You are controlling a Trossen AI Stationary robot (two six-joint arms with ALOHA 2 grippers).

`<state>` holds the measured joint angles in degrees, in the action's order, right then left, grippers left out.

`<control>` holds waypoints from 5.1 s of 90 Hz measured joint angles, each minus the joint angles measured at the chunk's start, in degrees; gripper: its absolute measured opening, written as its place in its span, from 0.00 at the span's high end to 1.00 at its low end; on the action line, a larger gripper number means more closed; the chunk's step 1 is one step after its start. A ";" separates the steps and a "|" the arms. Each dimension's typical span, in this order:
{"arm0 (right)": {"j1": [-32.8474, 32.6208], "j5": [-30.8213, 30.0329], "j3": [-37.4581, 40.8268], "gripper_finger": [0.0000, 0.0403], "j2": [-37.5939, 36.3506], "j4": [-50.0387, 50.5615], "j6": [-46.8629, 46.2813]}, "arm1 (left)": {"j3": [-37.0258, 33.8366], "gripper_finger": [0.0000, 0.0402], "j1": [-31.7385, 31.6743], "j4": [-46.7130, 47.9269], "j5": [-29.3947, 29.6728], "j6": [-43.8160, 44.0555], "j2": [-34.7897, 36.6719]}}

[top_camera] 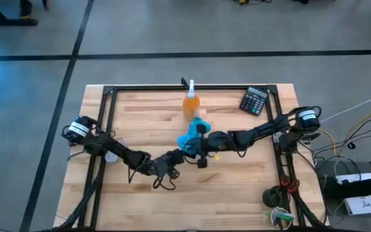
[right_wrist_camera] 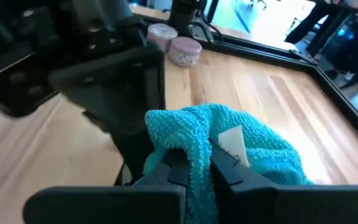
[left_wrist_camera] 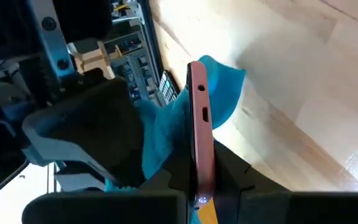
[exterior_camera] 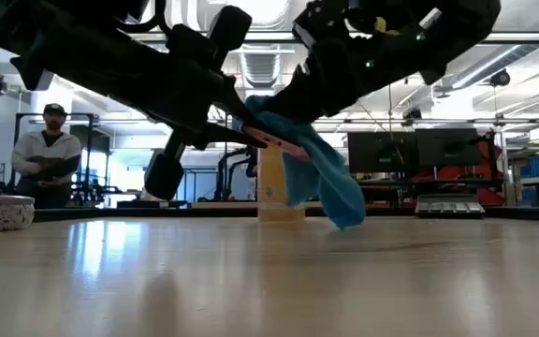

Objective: Apply microfiber cloth
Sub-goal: Wipe the front of the pink cellphone using microfiber cloth

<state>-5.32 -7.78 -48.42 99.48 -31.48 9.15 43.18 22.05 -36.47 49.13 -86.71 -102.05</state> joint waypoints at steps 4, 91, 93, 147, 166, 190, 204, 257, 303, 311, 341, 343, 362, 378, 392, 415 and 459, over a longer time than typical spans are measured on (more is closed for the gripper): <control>0.02 -0.15 0.00 1.00 1.02 -1.38 0.56 | -0.02 0.97 0.27 -0.13 0.08 0.05 -0.03; 4.79 -27.34 6.66 1.00 -11.21 5.15 21.49 | 0.28 0.97 8.19 -2.64 11.75 4.68 1.96; 4.70 -27.21 6.72 1.00 -11.86 5.93 21.31 | 0.28 0.97 8.32 -2.67 11.79 5.17 2.02; 1.98 -29.14 6.84 1.00 -15.82 14.36 17.42 | 0.17 0.97 8.91 -2.29 13.45 8.19 2.11; 1.07 -20.64 6.80 1.00 -15.33 8.62 16.65 | 0.13 0.97 8.65 -2.29 13.37 11.66 2.07; -1.33 -20.12 6.80 1.00 -12.16 6.33 14.81 | 0.18 0.97 6.45 -2.22 13.30 18.03 2.02; -2.73 -18.82 6.80 1.00 -10.90 5.78 13.85 | 1.57 0.97 4.10 -1.95 12.93 24.62 2.02; -7.02 -9.37 3.71 1.00 -10.53 8.65 10.22 | 4.00 0.97 -2.73 9.65 5.99 39.23 2.02; -12.76 2.47 -0.43 1.00 -24.92 44.64 -7.14 | 1.21 0.97 -1.83 15.55 11.94 45.17 2.24; -12.66 1.87 -0.24 1.00 -27.09 52.03 -12.07 | 0.14 0.97 -0.66 15.59 12.32 47.43 2.24; -11.75 -14.63 0.04 1.00 -28.06 58.57 -20.31 | -0.24 0.97 6.28 14.85 15.46 51.59 2.24; -11.60 -15.04 0.04 1.00 -28.01 57.60 -20.24 | -0.24 0.97 6.59 14.81 15.46 52.22 2.24; -10.57 -21.71 0.07 1.00 -24.53 51.99 -18.38 | -0.24 0.97 9.34 14.52 19.93 60.38 2.32; -6.70 -25.33 0.11 1.00 -18.08 44.45 -18.25 | -0.53 0.97 11.60 15.22 26.19 64.62 3.95; -4.68 -15.65 0.09 1.00 -10.54 28.71 -13.68 | -3.22 0.97 11.29 20.32 29.50 67.67 7.13; -4.60 -9.73 -4.42 1.00 0.64 20.81 -11.59 | -13.10 0.97 5.78 30.33 30.33 82.22 15.46; -4.39 -7.64 -9.77 1.00 7.48 22.10 -13.81 | -27.34 0.97 -10.20 31.20 26.87 82.42 23.03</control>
<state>-9.71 -15.42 -58.19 106.96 -9.38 -4.66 15.83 11.84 -5.27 76.01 -4.28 -79.02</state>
